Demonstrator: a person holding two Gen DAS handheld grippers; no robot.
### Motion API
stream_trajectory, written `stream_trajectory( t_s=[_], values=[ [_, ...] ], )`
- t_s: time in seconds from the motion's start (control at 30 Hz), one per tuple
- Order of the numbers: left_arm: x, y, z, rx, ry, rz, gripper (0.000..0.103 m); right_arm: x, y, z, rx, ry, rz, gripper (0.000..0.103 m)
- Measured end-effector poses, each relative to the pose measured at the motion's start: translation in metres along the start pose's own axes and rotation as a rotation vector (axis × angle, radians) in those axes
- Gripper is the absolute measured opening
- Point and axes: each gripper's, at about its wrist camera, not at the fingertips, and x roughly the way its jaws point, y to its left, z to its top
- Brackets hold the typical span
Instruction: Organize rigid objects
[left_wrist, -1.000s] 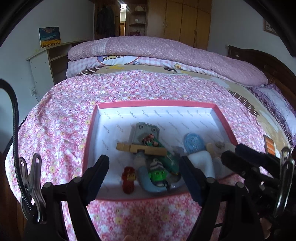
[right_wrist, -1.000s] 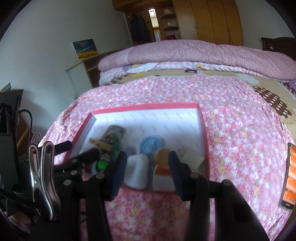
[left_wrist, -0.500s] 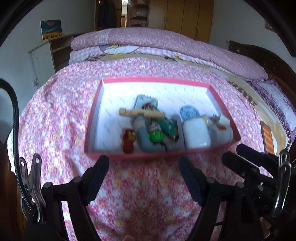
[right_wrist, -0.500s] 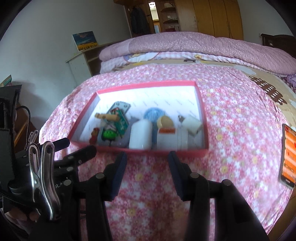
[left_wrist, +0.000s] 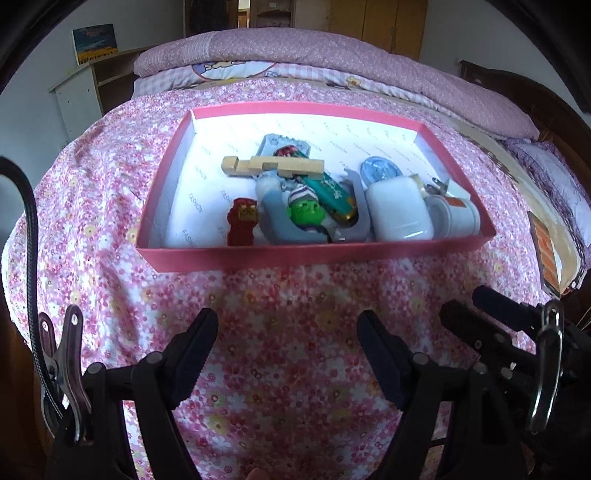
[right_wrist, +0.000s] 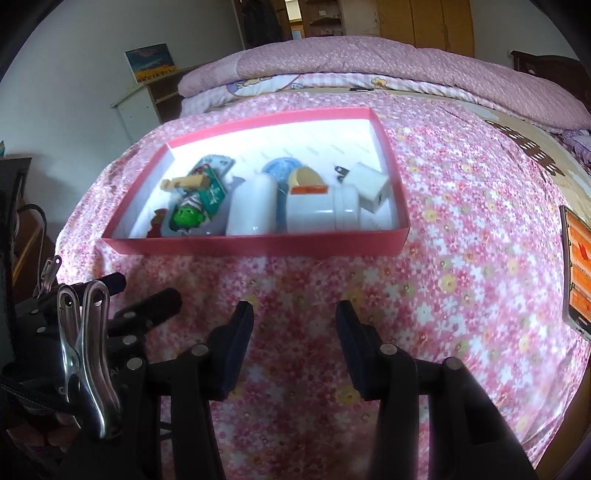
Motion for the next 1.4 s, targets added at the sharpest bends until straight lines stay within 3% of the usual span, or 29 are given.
stream_trajectory(
  t_s=[1.4],
  values=[
    [0.0091,0.0014,-0.0018,-0.002,0.01,0.028,0.081,0.0085,-0.0006,-0.0055,0.006,0.002,-0.004,0.05]
  ],
)
